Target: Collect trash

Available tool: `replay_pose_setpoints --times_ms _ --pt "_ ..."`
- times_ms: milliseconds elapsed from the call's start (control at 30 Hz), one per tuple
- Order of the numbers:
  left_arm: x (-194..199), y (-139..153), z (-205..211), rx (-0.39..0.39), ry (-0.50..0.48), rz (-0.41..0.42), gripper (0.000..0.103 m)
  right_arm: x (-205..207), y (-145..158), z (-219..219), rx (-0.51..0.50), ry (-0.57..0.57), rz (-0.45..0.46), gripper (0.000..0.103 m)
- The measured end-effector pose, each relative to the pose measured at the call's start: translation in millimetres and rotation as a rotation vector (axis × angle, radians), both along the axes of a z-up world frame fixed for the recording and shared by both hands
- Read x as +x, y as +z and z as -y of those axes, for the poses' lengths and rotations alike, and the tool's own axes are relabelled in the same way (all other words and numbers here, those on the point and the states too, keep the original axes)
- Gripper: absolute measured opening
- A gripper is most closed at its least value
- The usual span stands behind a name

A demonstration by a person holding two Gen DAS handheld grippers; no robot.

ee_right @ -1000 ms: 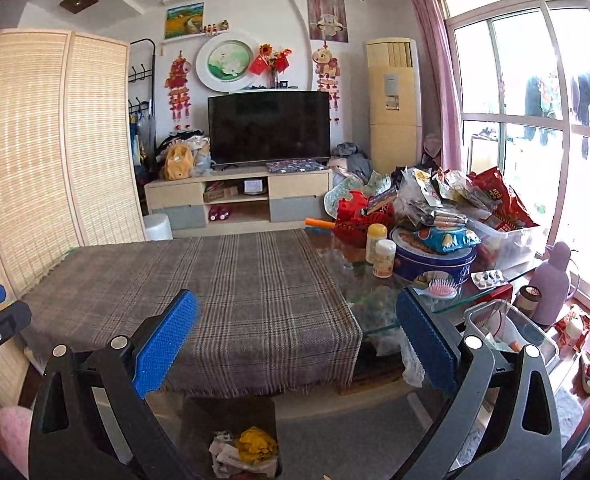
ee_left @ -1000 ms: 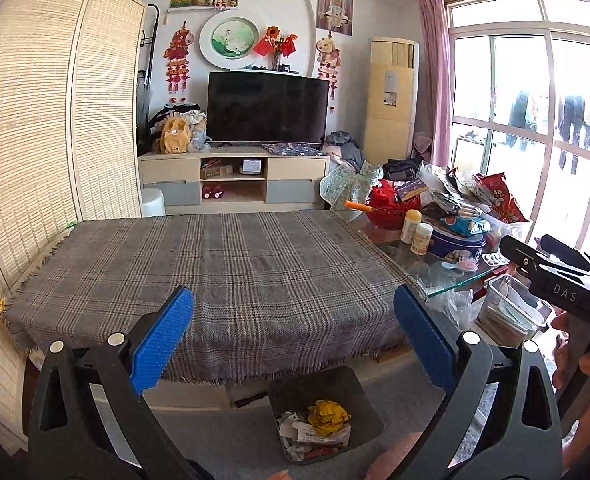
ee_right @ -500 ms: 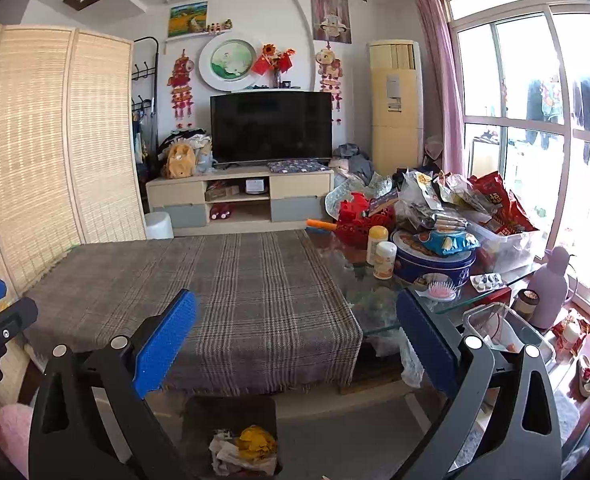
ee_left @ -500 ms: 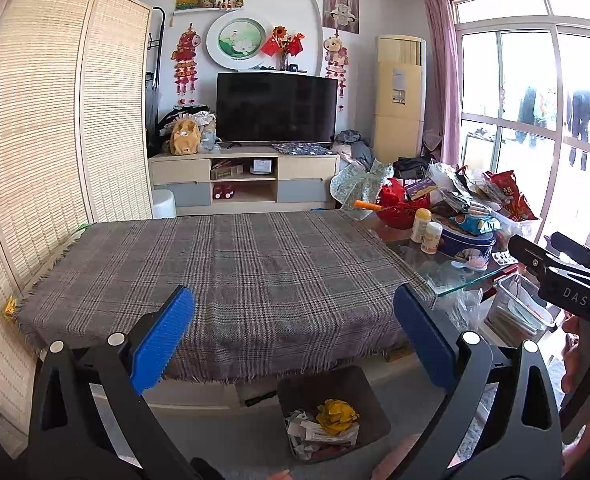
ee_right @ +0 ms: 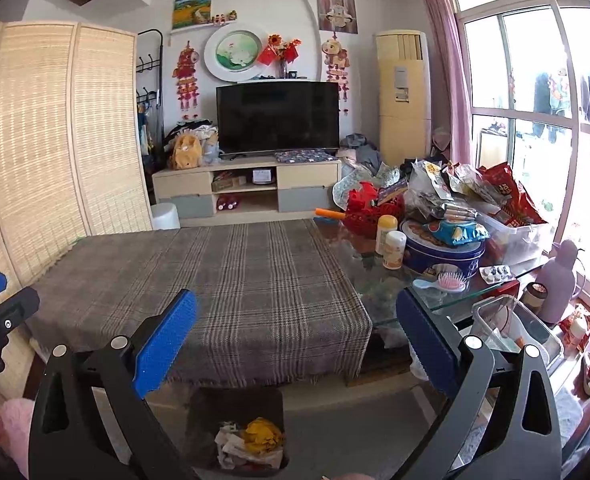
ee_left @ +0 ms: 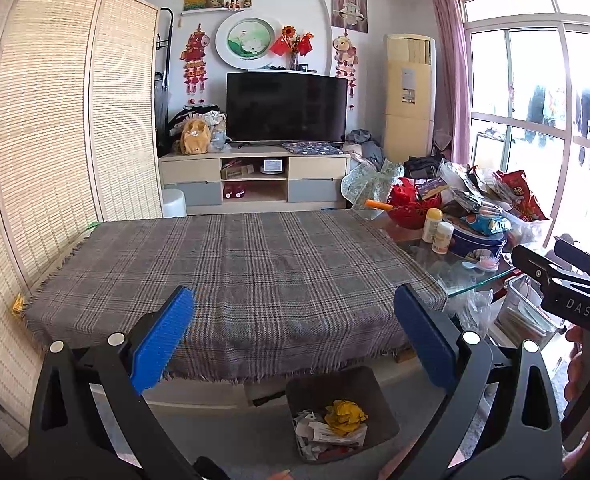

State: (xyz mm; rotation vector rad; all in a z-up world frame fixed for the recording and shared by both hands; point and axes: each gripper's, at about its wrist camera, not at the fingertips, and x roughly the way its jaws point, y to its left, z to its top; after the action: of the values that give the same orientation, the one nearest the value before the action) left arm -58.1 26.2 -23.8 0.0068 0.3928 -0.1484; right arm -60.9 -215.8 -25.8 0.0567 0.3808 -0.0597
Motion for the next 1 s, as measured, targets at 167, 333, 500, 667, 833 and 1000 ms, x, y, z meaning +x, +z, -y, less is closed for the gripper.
replay_pose_setpoints --times_ms 167,333,500,667,833,1000 --pt "-1.0 1.5 -0.3 -0.007 -0.001 0.001 0.095 1.6 -1.3 -2.5 0.012 0.012 -0.009 0.1" --pt "-1.8 1.6 -0.9 -0.013 -0.001 0.004 0.095 1.2 -1.1 -3.4 0.017 0.015 -0.009 0.1" --pt "-1.9 1.4 -0.6 -0.018 -0.005 0.002 0.095 1.5 -1.3 -5.3 0.014 0.017 -0.014 0.1" --pt "-2.5 2.5 0.6 -0.018 -0.009 0.002 0.095 1.0 -1.5 -5.2 0.018 0.016 -0.015 0.1" --pt "-1.5 2.9 -0.3 -0.023 -0.006 0.0 0.095 1.2 -1.2 -6.0 0.016 0.017 -0.014 0.1" --pt "-1.8 3.4 -0.8 -0.028 -0.009 0.001 0.095 3.0 -2.2 -5.4 0.017 0.019 -0.021 0.1"
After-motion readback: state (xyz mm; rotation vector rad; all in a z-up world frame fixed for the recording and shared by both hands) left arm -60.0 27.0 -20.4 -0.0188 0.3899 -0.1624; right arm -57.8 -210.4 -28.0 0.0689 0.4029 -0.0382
